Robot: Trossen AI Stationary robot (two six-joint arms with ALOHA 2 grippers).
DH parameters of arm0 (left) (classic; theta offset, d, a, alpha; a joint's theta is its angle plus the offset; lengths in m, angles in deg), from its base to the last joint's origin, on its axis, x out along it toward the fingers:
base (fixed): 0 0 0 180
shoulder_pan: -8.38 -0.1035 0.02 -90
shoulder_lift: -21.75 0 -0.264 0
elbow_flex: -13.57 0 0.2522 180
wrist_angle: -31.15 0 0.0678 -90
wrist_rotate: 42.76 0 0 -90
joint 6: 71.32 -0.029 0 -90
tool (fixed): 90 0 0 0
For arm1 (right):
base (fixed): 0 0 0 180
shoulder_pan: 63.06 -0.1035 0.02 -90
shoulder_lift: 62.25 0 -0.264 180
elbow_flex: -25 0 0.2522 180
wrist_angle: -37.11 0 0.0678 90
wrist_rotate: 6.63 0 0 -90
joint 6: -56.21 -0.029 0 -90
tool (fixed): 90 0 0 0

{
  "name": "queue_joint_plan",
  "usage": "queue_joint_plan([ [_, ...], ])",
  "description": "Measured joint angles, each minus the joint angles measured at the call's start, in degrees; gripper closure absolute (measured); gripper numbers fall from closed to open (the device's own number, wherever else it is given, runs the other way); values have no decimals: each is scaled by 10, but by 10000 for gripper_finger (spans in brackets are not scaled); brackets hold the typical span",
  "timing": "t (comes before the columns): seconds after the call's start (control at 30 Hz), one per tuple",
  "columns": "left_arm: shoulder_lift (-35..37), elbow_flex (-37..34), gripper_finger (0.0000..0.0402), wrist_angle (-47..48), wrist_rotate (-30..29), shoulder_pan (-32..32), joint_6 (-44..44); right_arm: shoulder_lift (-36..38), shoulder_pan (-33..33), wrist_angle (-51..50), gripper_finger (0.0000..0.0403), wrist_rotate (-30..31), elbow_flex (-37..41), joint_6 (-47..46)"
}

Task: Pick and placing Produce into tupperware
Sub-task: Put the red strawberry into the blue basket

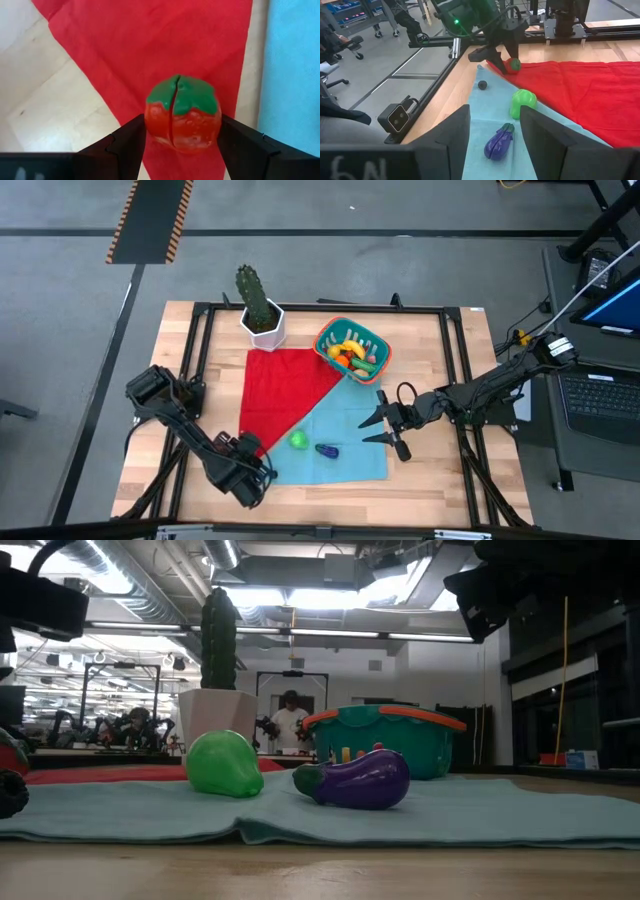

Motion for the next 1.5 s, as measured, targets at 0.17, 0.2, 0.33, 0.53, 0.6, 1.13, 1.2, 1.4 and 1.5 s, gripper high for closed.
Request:
queue_joint_plan([
  [0.17,0,0,179,0,0,-8,-24,0,0,0,228,0,0,1],
  [0.2,0,0,179,0,0,-10,-28,0,0,0,228,0,0,1],
  [0.33,0,0,179,0,0,-14,-30,0,0,0,228,0,0,1],
  [0.53,0,0,179,1,0,-14,-30,0,0,0,228,0,0,2],
  [0.6,0,0,179,1,0,-14,-30,0,0,0,228,0,0,2],
  [1.13,0,0,187,7,0,-18,-44,0,0,0,228,0,0,2],
  [1.2,0,0,200,7,0,-20,-44,0,0,0,228,0,0,2],
  [1.4,17,0,223,9,-1,-20,-45,0,0,-1,228,0,0,3],
  [1.5,29,0,223,10,-5,-20,-45,0,0,-3,228,0,0,3],
])
